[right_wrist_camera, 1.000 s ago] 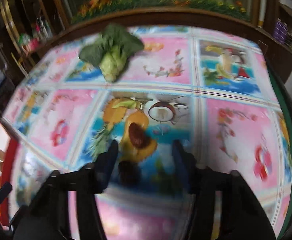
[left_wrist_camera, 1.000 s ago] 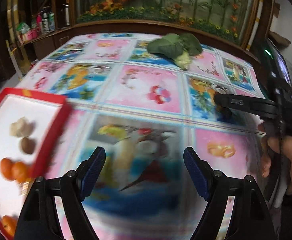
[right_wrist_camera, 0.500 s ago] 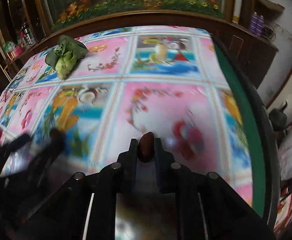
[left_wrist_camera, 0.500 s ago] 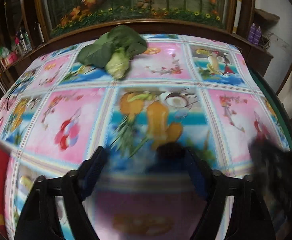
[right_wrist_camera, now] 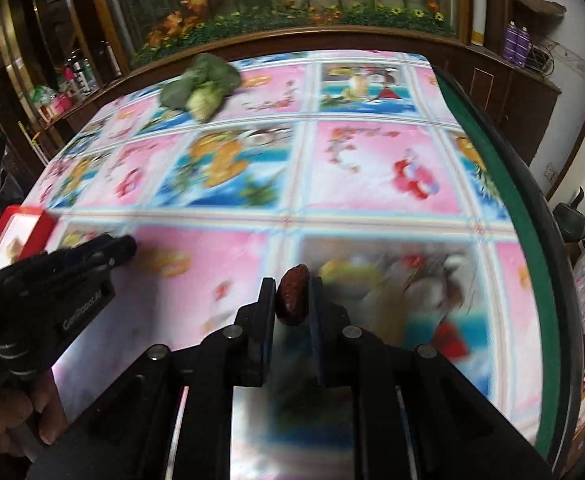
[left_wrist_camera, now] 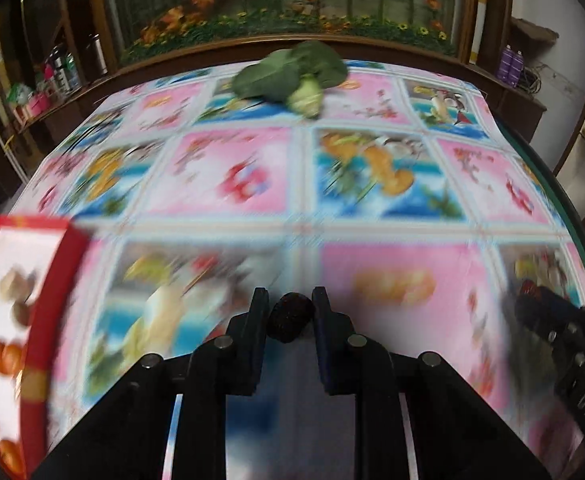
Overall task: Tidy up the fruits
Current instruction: 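Carry the dark red dates over the red box with both tools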
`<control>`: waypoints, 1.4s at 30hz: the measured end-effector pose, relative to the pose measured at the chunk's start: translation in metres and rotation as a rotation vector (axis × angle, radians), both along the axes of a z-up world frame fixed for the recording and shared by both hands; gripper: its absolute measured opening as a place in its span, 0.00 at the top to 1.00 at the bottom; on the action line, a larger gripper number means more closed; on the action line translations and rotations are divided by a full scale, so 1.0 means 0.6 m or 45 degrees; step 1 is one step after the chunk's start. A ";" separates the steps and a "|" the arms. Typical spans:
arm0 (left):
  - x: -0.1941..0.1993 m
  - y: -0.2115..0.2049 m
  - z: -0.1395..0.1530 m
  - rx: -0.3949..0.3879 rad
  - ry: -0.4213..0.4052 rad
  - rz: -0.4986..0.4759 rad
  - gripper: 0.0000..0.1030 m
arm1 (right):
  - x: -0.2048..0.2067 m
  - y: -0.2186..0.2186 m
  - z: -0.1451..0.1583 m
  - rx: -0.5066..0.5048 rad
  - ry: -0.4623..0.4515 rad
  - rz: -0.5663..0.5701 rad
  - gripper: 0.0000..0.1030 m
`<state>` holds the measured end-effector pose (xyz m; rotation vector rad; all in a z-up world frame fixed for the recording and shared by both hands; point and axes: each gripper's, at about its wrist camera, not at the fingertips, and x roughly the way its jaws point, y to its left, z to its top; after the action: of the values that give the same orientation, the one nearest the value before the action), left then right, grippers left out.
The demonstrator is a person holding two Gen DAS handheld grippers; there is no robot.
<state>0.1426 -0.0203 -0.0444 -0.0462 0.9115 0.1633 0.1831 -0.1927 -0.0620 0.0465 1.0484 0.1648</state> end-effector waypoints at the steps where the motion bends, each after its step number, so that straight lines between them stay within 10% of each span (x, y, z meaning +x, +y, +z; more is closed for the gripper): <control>1: -0.015 0.007 0.001 0.001 0.000 0.004 0.80 | -0.014 0.010 0.005 0.023 -0.001 -0.002 0.84; 17: -0.213 0.102 0.031 -0.073 -0.090 0.095 0.80 | -0.179 0.150 0.040 0.056 -0.072 0.000 0.83; 42: -0.265 0.231 0.084 -0.081 -0.210 0.280 0.80 | -0.202 0.227 0.064 0.037 -0.145 0.106 0.83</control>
<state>-0.0163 0.1185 0.0059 -0.2163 0.7452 0.3304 0.0619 -0.0563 -0.0235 0.0194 0.9348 0.2557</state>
